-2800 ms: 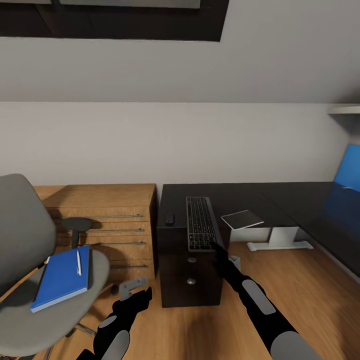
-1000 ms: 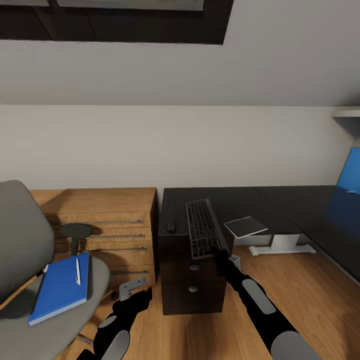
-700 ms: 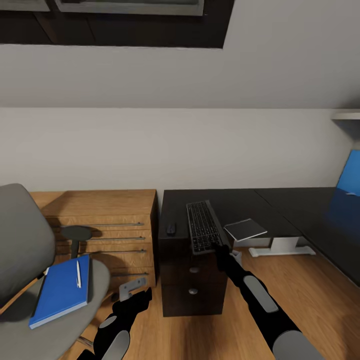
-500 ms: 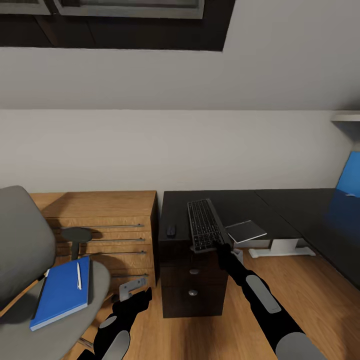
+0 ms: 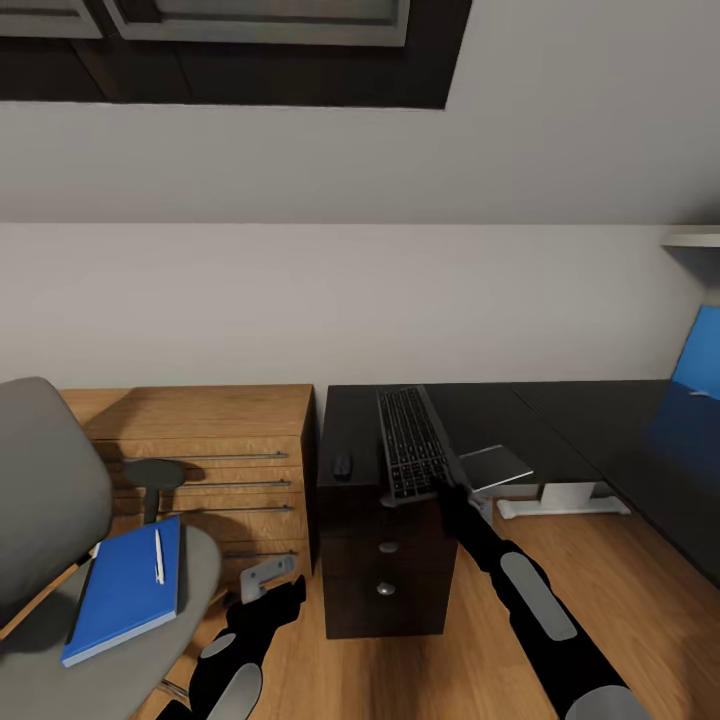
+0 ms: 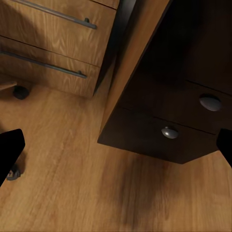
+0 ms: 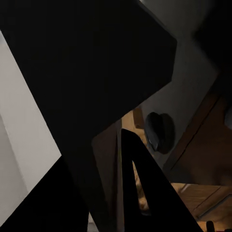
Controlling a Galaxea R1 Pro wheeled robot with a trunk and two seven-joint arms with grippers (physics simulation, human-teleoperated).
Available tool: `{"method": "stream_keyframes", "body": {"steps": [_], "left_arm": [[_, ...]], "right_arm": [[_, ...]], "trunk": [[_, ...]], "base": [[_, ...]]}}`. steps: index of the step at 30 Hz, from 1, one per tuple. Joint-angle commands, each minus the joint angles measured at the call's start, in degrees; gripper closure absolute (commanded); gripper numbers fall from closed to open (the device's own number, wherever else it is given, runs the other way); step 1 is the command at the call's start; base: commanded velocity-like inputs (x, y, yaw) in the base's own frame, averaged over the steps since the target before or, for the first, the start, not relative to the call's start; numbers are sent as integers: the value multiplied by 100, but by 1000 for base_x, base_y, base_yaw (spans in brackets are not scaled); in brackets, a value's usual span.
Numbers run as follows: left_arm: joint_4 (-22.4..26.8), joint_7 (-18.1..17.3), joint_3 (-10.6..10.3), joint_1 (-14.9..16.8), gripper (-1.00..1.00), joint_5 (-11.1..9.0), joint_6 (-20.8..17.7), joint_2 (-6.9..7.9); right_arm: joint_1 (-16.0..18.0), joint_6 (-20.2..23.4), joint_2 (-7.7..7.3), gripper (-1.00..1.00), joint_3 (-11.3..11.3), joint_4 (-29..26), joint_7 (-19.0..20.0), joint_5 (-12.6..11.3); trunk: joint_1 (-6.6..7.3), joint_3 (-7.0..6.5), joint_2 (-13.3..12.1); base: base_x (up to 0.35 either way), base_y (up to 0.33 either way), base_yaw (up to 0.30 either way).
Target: In the bedroom, organize the workspace by keeping the computer under the desk, ensuring the monitor is on the desk, placing the keyboard on the desk next to the monitor, placing the mouse on the desk next to the keyboard, moving the folder from the swivel chair onto the desk next to the mouse, stacking the notebook on top of the folder with the pen on top of the notebook, and positioning the swivel chair next to the desk.
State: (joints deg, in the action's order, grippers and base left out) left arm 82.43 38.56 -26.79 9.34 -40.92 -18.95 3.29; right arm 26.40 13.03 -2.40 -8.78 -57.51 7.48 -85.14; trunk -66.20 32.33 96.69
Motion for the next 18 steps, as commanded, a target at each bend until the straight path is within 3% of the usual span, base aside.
{"method": "stream_keyframes", "body": {"steps": [1,13,18], "left_arm": [[6,42,-16,6,-100,-30,-13,5],[2,45,-191,6,-100,-30,-4,13],[2,45,-213,6,-100,-30,-4,14]], "right_arm": [[-23,12,-6,100,-13,-93,22,-34],[-237,14,-24,100,-3,-681,-365,-12],[-252,32,-164,100,-1,-707,-381,-20]], "trunk": [[0,7,3],[0,7,3],[0,7,3]], "base": [[0,0,0],[-8,-5,0],[-245,-113,0]]}}
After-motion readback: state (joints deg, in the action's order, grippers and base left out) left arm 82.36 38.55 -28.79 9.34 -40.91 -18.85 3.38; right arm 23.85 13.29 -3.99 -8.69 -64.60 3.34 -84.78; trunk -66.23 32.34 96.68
